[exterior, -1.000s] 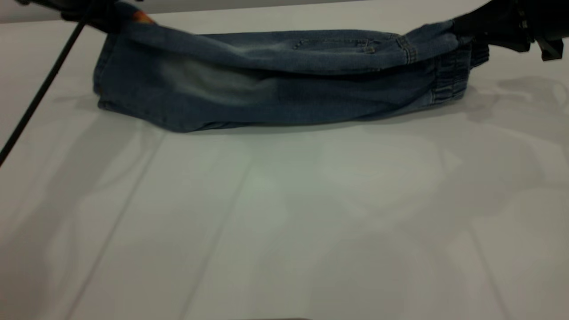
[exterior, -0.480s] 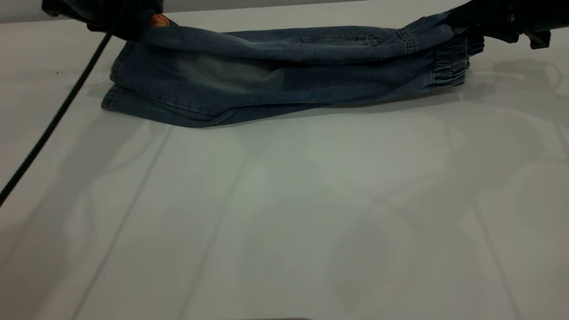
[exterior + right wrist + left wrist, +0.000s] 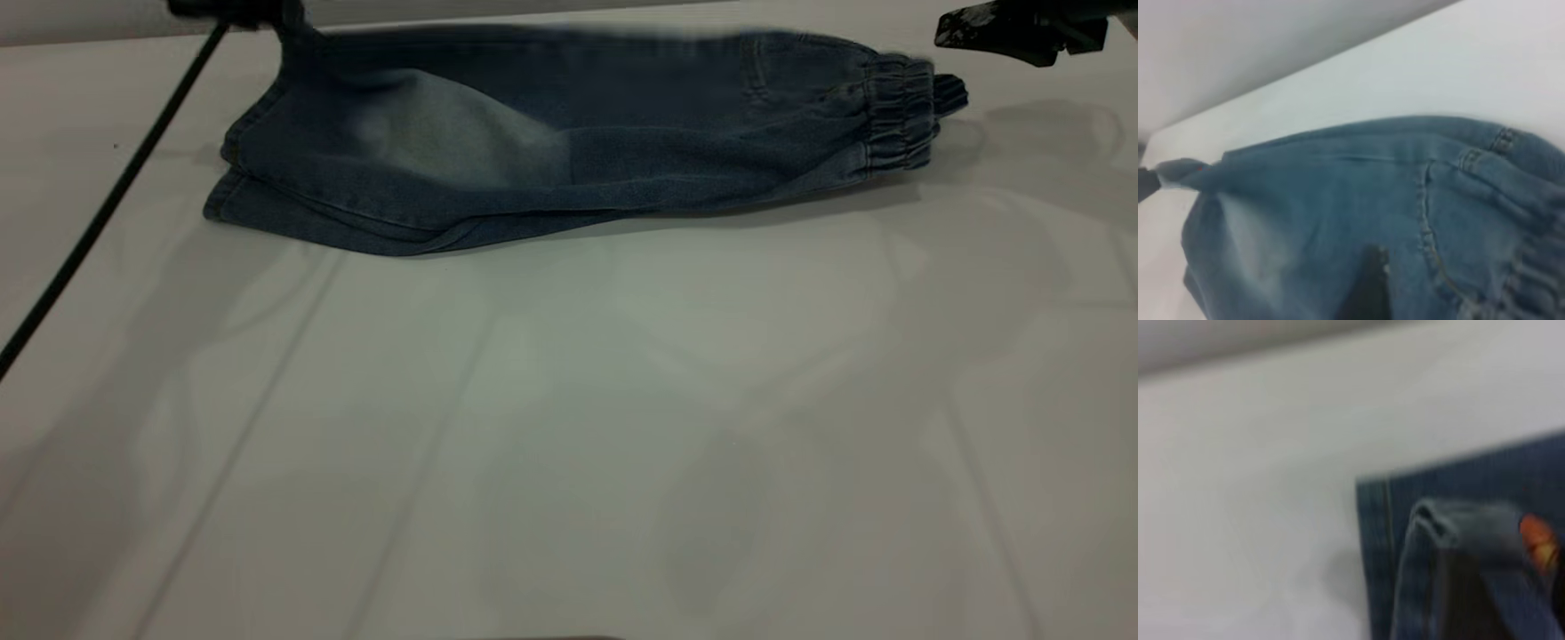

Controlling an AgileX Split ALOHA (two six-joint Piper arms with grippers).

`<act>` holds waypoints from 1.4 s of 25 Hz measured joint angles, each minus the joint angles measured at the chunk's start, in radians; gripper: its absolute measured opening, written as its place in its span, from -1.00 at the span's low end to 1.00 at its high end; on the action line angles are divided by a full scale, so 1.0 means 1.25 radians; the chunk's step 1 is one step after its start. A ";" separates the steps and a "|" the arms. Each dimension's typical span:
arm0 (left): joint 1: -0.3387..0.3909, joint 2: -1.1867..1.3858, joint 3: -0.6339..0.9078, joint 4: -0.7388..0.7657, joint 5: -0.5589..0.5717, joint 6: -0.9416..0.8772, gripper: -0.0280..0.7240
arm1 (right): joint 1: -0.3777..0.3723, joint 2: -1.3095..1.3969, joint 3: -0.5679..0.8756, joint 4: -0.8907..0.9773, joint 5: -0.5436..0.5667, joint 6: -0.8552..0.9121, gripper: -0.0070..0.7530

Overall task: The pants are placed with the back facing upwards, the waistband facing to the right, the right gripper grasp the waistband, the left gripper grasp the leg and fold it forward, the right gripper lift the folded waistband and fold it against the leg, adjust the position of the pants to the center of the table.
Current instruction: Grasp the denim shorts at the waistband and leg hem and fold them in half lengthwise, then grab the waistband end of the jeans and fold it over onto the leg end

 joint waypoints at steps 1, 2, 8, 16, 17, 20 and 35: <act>0.000 0.000 -0.018 0.009 0.018 0.002 0.04 | 0.000 0.000 -0.001 -0.004 0.001 0.014 0.75; 0.000 0.000 -0.039 0.013 0.040 0.002 0.12 | -0.001 0.000 -0.002 -0.015 0.001 0.027 0.78; -0.001 0.000 -0.126 0.016 0.292 0.020 0.28 | -0.010 0.000 -0.002 -0.126 0.009 0.182 0.68; -0.015 0.000 -0.171 0.009 0.512 0.082 0.28 | -0.035 0.000 -0.003 -0.257 0.036 0.434 0.50; -0.021 0.000 -0.171 0.008 0.518 0.088 0.28 | -0.038 0.000 -0.003 -0.266 0.037 0.452 0.50; -0.037 0.000 -0.171 0.006 0.523 0.099 0.28 | -0.053 0.000 -0.003 -0.299 0.037 0.498 0.50; -0.101 0.000 -0.171 0.004 0.499 0.101 0.28 | 0.018 0.033 -0.005 -0.342 -0.046 0.527 0.61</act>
